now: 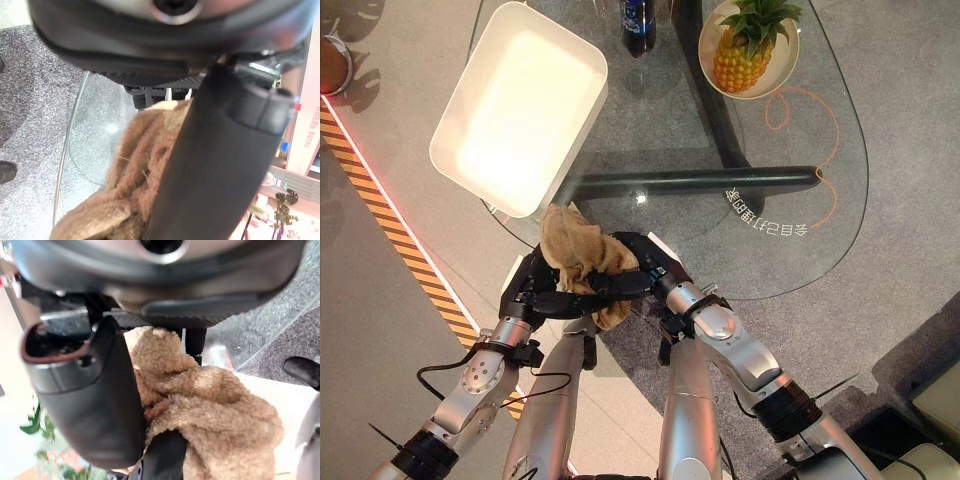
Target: Wipe the table with a cloth and put it in the basket.
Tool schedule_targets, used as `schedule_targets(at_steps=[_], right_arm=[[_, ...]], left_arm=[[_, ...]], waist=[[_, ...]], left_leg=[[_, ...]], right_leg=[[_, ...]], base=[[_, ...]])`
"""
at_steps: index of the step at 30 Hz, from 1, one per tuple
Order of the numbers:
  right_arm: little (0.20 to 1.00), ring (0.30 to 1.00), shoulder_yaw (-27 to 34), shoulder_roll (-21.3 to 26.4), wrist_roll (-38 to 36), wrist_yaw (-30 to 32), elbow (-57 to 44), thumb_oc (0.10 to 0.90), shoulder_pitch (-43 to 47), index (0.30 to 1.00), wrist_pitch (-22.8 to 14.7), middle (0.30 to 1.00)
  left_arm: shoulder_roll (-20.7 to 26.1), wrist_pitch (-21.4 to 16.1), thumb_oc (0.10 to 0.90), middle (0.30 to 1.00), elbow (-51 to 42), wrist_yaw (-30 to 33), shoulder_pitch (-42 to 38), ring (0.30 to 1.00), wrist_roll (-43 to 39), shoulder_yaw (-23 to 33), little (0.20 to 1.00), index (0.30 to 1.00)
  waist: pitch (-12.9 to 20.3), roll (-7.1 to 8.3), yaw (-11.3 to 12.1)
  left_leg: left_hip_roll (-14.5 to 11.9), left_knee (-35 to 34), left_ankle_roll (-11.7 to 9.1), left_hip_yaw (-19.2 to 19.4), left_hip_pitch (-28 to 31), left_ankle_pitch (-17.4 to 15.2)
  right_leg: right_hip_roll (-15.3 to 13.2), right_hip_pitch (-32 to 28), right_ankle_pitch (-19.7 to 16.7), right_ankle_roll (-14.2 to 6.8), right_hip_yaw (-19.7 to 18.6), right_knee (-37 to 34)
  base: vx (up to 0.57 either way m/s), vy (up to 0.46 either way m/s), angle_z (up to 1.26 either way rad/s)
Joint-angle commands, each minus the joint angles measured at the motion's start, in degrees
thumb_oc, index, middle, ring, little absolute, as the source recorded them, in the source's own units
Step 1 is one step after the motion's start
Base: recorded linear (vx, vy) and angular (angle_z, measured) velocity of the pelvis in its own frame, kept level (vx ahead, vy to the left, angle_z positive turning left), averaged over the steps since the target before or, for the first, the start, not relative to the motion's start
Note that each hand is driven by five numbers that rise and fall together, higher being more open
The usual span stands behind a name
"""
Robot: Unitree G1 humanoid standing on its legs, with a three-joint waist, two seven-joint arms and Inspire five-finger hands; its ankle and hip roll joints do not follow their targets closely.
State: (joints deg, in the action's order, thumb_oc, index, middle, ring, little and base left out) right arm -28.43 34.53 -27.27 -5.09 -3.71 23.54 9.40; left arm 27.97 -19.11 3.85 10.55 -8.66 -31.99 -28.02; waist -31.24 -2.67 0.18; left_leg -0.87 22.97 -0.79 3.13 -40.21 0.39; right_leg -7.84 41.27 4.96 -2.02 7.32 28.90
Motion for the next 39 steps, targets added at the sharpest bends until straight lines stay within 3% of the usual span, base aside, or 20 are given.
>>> schedule_targets(at_steps=[1, 3, 7, 11, 16, 22, 24, 25, 28, 31, 32, 35, 36, 39], right_arm=[[0.200, 0.300, -7.99, -2.14, -2.28, -10.81, -9.00, 0.100, 1.09, 0.300, -3.43, 0.300], [0.200, 0.300, -8.61, -1.80, -1.00, -11.64, -8.78, 0.100, 1.50, 0.300, -3.54, 0.300], [0.200, 0.300, -9.47, -1.08, 0.33, -11.18, -7.68, 0.100, 2.00, 0.300, -2.86, 0.300], [0.200, 0.300, -9.62, -1.64, 0.01, -10.58, -5.97, 0.100, 0.55, 0.300, -3.70, 0.300], [0.200, 0.300, -9.15, -2.37, -1.35, -9.31, -4.65, 0.100, 1.09, 0.300, -4.34, 0.300], [0.200, 0.300, -8.07, -2.90, -2.22, -8.51, -3.72, 0.100, 1.36, 0.300, -4.97, 0.300], [0.200, 0.300, -7.99, -2.99, -2.22, -8.52, -3.54, 0.100, 1.37, 0.300, -5.11, 0.300], [0.200, 0.300, -7.62, -3.27, -2.37, -8.07, -3.32, 0.100, 2.11, 0.300, -5.22, 0.300], [0.200, 0.300, -7.14, -3.55, -2.80, -7.60, -2.65, 0.100, 2.14, 0.300, -5.37, 0.300], [0.200, 0.300, -6.81, -3.51, -3.73, -6.94, -1.93, 0.100, 1.90, 0.300, -6.09, 0.300], [0.200, 0.300, -6.94, -3.58, -3.86, -6.89, -1.85, 0.100, 1.29, 0.300, -6.19, 0.300], [0.200, 0.300, -6.21, -3.88, -3.72, -6.56, -1.45, 0.100, 1.41, 0.300, -6.46, 0.300], [0.200, 0.300, -6.27, -4.09, -3.74, -6.57, -1.28, 0.100, 0.72, 0.300, -6.54, 0.300], [0.200, 0.300, -6.03, -4.23, -3.62, -6.57, -1.46, 0.100, 0.56, 0.300, -6.13, 0.300]], left_arm=[[-0.14, -6.24, 0.800, 0.900, -10.49, -1.04, -3.14, 0.900, -2.60, 1.94, 0.900, 0.900], [-0.55, -6.06, 0.800, 0.900, -10.53, -3.40, -3.02, 0.900, -6.49, 1.79, 0.900, 0.900], [-2.13, -4.40, 0.800, 0.900, -10.92, -14.06, -2.20, 0.900, -22.83, 1.13, 0.900, 0.900], [-4.97, 1.03, 0.800, 0.900, -11.51, -30.49, 0.07, 0.900, -42.36, -0.21, 0.900, 0.900], [-6.72, 5.36, 0.800, 0.900, -10.31, -41.89, 0.56, 0.900, -53.68, -0.98, 0.900, 0.900], [-7.75, 11.30, 0.800, 0.900, -8.46, -50.02, 0.58, 0.900, -60.95, -0.39, 0.900, 0.900], [-7.84, 11.63, 0.800, 0.900, -8.25, -50.60, 0.61, 0.900, -61.44, -0.35, 0.900, 0.900], [-8.18, 13.20, 0.800, 0.900, -7.26, -52.81, -0.19, 0.900, -64.28, -0.11, 0.900, 0.900], [-8.76, 14.83, 0.800, 0.900, -6.00, -56.09, -0.19, 0.900, -67.57, 0.24, 0.900, 0.900], [-8.71, 14.54, 0.800, 0.900, -5.11, -56.71, -0.19, 0.900, -68.76, 0.82, 0.900, 0.900], [-8.69, 14.51, 0.800, 0.900, -5.00, -56.68, 0.41, 0.900, -68.85, 0.64, 0.900, 0.900], [-8.68, 14.40, 0.800, 0.900, -3.61, -56.02, -0.05, 0.900, -68.85, 1.74, 0.900, 0.900], [-8.86, 13.90, 0.800, 0.900, -3.24, -55.66, 0.65, 0.900, -67.80, 1.69, 0.900, 0.900], [-8.81, 9.99, 0.800, 0.900, -2.63, -50.87, 0.44, 0.900, -60.52, 2.25, 0.900, 0.900]], waist=[[1.45, 0.72, 1.46], [1.45, 0.69, 1.52], [1.45, 0.56, 1.50], [1.45, 0.47, 1.23], [1.45, 0.66, 0.72], [1.45, 0.86, 0.51], [1.45, 0.89, 0.50], [1.45, 1.21, 0.34], [1.45, 1.40, 0.27], [1.45, 1.45, 0.22], [1.45, 1.34, 0.28], [1.45, 1.40, 0.22], [1.45, 1.26, 0.28], [1.45, 1.24, 0.24]], left_leg=[[4.90, 0.68, 4.60, 2.77, 1.06, -2.12], [4.91, 0.62, 4.56, 2.81, 1.01, -2.03], [4.94, 0.31, 4.63, 2.95, 1.24, -2.03], [4.96, 0.67, 4.37, 2.95, 2.97, -4.14], [4.74, 0.92, 4.27, 3.36, 2.99, -4.49], [4.61, 1.07, 4.30, 3.56, 3.04, -4.82], [4.58, 1.05, 4.30, 3.60, 3.09, -4.86], [4.46, 0.50, 4.53, 4.06, 1.81, -3.13], [4.33, 0.42, 4.44, 4.25, 2.03, -3.26], [4.26, 0.49, 4.42, 4.42, 2.07, -3.38], [4.31, 1.01, 4.15, 4.02, 3.40, -5.18], [4.33, 0.60, 4.44, 4.34, 1.94, -3.44], [4.40, 1.12, 4.23, 3.96, 3.19, -5.24], [4.45, 1.10, 4.29, 4.00, 3.06, -5.22]], right_leg=[[5.53, -0.34, -3.46, 1.80, 0.64, -2.89], [5.51, -0.27, -3.51, 1.80, 0.71, -2.92], [5.53, -0.29, -3.66, 1.75, 0.71, -3.12], [5.51, -1.78, -1.97, 1.20, 0.39, -2.68], [5.70, -1.71, -2.10, 1.18, -0.17, -2.71], [5.80, -1.61, -2.21, 1.10, -0.44, -2.69], [5.83, -1.68, -2.20, 1.11, -0.44, -2.75], [5.82, -0.63, -4.02, 1.56, -0.20, -3.74], [5.71, -0.93, -3.95, 1.54, -0.02, -3.95], [5.61, -0.99, -3.93, 1.56, 0.07, -3.98], [5.66, -2.19, -2.19, 1.12, -0.17, -3.19], [5.58, -0.90, -3.92, 1.53, 0.00, -3.93], [5.63, -2.03, -2.13, 1.10, -0.22, -3.13], [5.64, -1.86, -2.04, 1.09, -0.18, -3.03]], base=[[0.00, 0.000, 0.05], [0.00, 0.002, 0.02], [0.00, 0.000, 0.00], [0.05, 0.021, 0.01], [0.00, 0.000, 0.00], [0.00, 0.000, 0.00], [-0.03, -0.005, 0.00], [-0.06, -0.012, 0.00], [-0.02, -0.004, 0.00], [0.03, 0.004, 0.00], [0.08, 0.014, 0.00], [-0.02, -0.002, 0.00], [0.07, 0.018, 0.00], [-0.01, 0.008, 0.00]])
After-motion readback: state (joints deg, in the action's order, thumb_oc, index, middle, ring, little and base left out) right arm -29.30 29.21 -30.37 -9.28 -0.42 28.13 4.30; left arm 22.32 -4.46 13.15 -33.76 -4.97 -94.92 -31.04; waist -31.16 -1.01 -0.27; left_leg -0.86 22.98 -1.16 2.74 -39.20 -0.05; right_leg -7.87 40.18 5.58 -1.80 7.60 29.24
